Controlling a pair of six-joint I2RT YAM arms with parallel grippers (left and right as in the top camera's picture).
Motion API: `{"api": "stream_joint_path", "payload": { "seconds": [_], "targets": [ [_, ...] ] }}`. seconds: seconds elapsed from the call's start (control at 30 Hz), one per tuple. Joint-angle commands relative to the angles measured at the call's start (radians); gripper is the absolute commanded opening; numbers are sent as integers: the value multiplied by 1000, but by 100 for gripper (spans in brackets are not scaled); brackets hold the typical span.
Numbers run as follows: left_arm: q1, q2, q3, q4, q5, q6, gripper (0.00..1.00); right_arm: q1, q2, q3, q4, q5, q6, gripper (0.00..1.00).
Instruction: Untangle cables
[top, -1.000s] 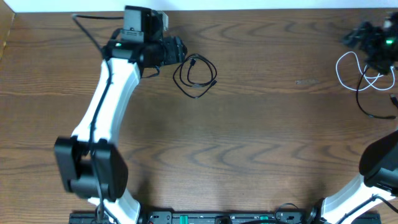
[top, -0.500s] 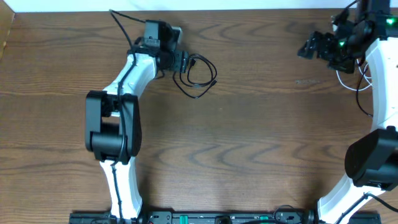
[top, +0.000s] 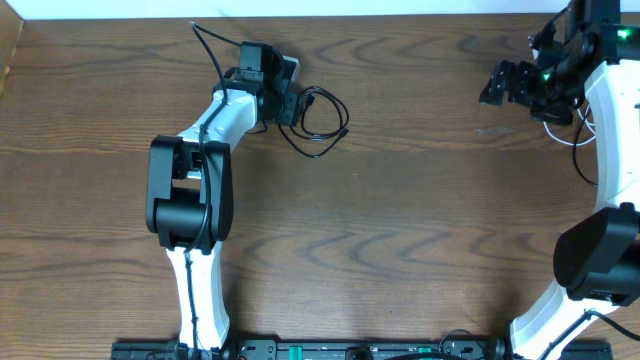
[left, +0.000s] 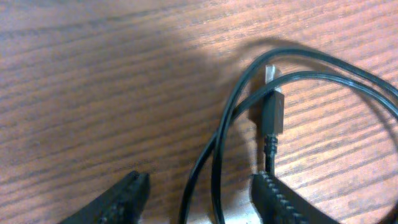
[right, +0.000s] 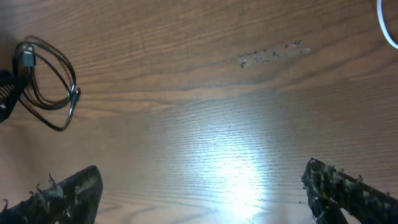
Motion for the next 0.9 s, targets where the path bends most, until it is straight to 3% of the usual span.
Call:
{"api": "stream_joint_path", "payload": {
  "seconds": [0.0, 0.17, 0.23, 0.27, 0.5, 0.7, 0.87],
  "targets": [
    [-12, 50, -24, -106, -7, -25, 44, 31, -14, 10, -3, 28, -14, 99],
    [-14, 87, -48, -274, -6, -95, 34, 56, -14, 4, 0, 38, -15, 99],
    [-14, 92, -87, -320, -6, -183, 10, 69, -14, 4, 0, 37, -14, 99],
    [-14, 92, -111, -329, -6, -242, 8, 76, -14, 4, 1, 33, -14, 99],
    [-19, 32, -141, -364, 37, -268, 7, 148, -14, 4, 30, -69, -37, 99],
    [-22, -262, -141, -343, 208, -269, 8, 232, -13, 4, 108, -145, -48, 99],
    [-22, -530, -141, -293, 333, -365, 7, 260, -12, 4, 200, -241, -48, 99]
  ]
}}
